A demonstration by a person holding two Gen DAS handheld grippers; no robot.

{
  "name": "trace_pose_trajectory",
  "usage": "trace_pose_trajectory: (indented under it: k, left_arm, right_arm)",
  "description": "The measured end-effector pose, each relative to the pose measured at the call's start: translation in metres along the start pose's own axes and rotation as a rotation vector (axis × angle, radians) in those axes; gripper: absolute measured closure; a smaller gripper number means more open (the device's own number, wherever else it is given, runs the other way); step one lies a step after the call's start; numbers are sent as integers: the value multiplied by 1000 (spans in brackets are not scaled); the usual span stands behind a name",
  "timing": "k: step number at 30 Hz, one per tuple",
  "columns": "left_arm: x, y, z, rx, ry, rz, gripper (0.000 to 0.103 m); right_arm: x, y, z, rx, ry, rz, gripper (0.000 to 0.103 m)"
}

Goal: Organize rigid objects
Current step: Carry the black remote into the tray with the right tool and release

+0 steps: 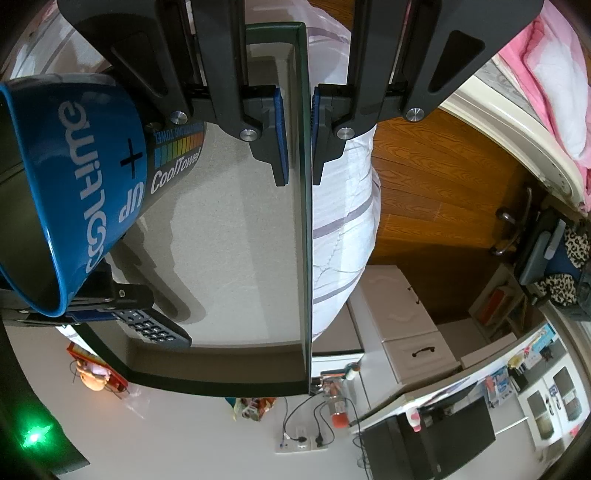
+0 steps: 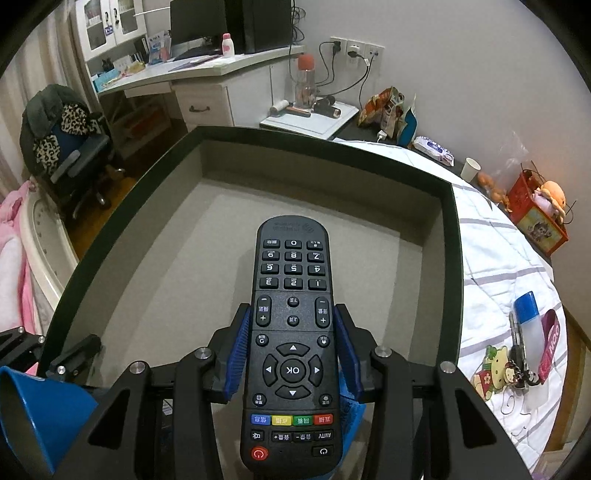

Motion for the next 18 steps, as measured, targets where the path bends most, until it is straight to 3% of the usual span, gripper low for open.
trace_pose_trajectory:
  k: [10, 14, 18]
  left_arm:
    - [1, 0, 0, 1, 2, 2, 95]
    - [1, 0, 1, 2, 3, 1, 95]
    - [1, 0, 1, 3, 4, 3, 95]
  right_arm:
    - [0, 3, 9, 36, 27, 8, 58]
    - [0, 5, 0, 11, 43, 14, 57]
    - [1, 5, -11, -19, 38, 7, 48]
Point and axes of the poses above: each gripper's, at about its wrist camera, not at the fingertips, and z roughly the way its jaws point, x to its left, y to its top, the point moved 2 cm from there along z, roughly the way its jaws point, and after that the axes turned 6 degrees about z, right-handed, at the moved point
